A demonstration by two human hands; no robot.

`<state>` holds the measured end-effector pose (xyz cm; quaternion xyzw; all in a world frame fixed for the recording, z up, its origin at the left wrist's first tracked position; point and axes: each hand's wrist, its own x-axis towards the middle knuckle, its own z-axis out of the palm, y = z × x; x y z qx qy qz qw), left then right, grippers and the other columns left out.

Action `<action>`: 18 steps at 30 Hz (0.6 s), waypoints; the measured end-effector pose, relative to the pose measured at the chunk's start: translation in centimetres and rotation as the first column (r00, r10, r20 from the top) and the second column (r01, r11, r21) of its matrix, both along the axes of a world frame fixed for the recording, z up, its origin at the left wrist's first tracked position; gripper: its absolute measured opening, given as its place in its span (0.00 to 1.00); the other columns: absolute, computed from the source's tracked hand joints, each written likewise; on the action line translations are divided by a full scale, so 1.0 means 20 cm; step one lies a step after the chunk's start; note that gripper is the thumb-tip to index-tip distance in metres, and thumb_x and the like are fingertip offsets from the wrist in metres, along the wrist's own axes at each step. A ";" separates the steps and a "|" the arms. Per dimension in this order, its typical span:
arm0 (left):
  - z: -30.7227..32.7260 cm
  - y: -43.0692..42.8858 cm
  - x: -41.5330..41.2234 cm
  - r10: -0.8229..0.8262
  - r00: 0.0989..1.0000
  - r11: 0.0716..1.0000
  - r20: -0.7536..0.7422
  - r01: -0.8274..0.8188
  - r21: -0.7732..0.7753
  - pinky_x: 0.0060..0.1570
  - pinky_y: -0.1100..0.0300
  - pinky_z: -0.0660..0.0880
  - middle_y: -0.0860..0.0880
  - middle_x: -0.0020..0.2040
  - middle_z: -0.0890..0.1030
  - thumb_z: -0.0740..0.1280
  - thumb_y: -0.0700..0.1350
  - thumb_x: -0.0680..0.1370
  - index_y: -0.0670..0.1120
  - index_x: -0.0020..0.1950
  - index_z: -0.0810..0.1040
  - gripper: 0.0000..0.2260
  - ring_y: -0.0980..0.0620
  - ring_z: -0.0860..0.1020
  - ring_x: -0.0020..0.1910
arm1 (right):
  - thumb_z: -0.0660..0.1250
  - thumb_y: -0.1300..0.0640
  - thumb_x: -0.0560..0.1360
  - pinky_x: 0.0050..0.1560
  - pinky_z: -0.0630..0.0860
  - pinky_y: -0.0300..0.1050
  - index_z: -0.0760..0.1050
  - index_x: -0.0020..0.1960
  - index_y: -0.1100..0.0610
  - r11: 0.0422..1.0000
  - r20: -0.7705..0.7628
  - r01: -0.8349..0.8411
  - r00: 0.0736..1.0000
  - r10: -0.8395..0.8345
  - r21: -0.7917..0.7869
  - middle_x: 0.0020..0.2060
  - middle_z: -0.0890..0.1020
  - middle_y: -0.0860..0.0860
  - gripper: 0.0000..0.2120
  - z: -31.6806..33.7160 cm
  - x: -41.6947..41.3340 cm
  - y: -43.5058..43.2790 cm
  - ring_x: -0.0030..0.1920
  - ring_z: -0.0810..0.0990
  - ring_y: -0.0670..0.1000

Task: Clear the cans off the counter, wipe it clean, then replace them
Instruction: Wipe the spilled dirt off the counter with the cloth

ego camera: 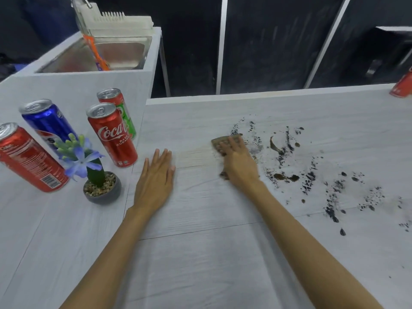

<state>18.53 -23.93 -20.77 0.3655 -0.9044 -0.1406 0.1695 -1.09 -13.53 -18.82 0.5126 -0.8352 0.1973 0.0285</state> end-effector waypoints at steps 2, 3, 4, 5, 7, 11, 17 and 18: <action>0.00 0.00 0.00 0.001 1.000 1.000 -0.009 -0.001 0.005 0.74 0.59 0.39 0.50 0.77 0.53 0.46 0.51 0.82 0.45 0.76 0.51 0.23 0.56 0.45 0.76 | 0.58 0.65 0.76 0.74 0.45 0.49 0.65 0.70 0.64 0.998 0.072 0.063 0.995 -0.063 0.003 0.72 0.64 0.60 0.22 0.04 -0.10 0.03 0.74 0.55 0.59; 0.00 0.00 0.00 0.004 1.000 1.000 -0.012 -0.004 0.008 0.74 0.59 0.39 0.50 0.77 0.53 0.46 0.51 0.82 0.45 0.75 0.51 0.23 0.56 0.45 0.76 | 0.55 0.67 0.76 0.74 0.50 0.50 0.67 0.68 0.64 0.994 0.151 0.105 0.983 -0.100 -0.026 0.70 0.67 0.60 0.20 0.07 -0.13 0.01 0.73 0.59 0.59; 0.00 0.00 0.00 0.007 1.000 1.000 -0.011 -0.006 0.011 0.74 0.58 0.40 0.50 0.77 0.53 0.46 0.51 0.82 0.45 0.75 0.51 0.23 0.56 0.45 0.76 | 0.52 0.69 0.76 0.71 0.57 0.49 0.69 0.67 0.64 0.983 0.234 0.158 0.963 -0.133 -0.091 0.68 0.70 0.60 0.20 0.10 -0.12 0.00 0.71 0.62 0.58; 0.00 0.00 -0.01 0.008 1.000 1.000 -0.015 -0.008 0.009 0.74 0.59 0.39 0.50 0.77 0.53 0.46 0.51 0.82 0.45 0.75 0.51 0.23 0.56 0.45 0.76 | 0.52 0.69 0.75 0.68 0.61 0.49 0.70 0.65 0.64 0.970 0.269 0.184 0.953 -0.136 -0.159 0.66 0.72 0.60 0.20 0.12 -0.08 -0.02 0.69 0.65 0.58; 0.00 0.00 -0.01 0.012 1.000 1.000 -0.028 -0.011 0.007 0.73 0.59 0.39 0.50 0.77 0.54 0.46 0.51 0.82 0.45 0.75 0.52 0.23 0.56 0.45 0.76 | 0.54 0.69 0.73 0.66 0.64 0.47 0.73 0.64 0.62 0.969 0.265 0.070 0.964 -0.004 -0.239 0.64 0.74 0.58 0.21 0.12 0.07 -0.05 0.67 0.66 0.58; -0.01 -0.01 -0.01 0.014 1.000 1.000 -0.028 -0.014 -0.006 0.73 0.59 0.39 0.50 0.77 0.54 0.46 0.51 0.82 0.45 0.75 0.53 0.23 0.56 0.46 0.76 | 0.56 0.62 0.76 0.74 0.52 0.45 0.66 0.70 0.57 0.981 0.072 -0.173 0.981 0.179 -0.083 0.72 0.65 0.54 0.23 -0.04 0.32 -0.02 0.75 0.54 0.55; -0.01 -0.01 -0.01 0.007 1.000 1.000 -0.029 -0.007 0.010 0.73 0.59 0.40 0.51 0.77 0.54 0.46 0.51 0.82 0.45 0.75 0.52 0.23 0.57 0.45 0.76 | 0.53 0.61 0.79 0.73 0.53 0.46 0.65 0.71 0.58 1.000 0.128 -0.012 0.992 0.012 -0.001 0.74 0.62 0.53 0.20 0.01 -0.07 0.11 0.76 0.53 0.52; -0.01 -0.01 -0.02 0.017 0.999 1.000 -0.029 -0.017 0.019 0.74 0.59 0.41 0.50 0.77 0.54 0.46 0.51 0.82 0.45 0.75 0.52 0.23 0.56 0.45 0.76 | 0.53 0.62 0.79 0.73 0.55 0.46 0.65 0.71 0.59 0.999 0.173 0.043 0.984 -0.042 -0.002 0.73 0.63 0.54 0.20 0.03 -0.12 0.11 0.75 0.55 0.53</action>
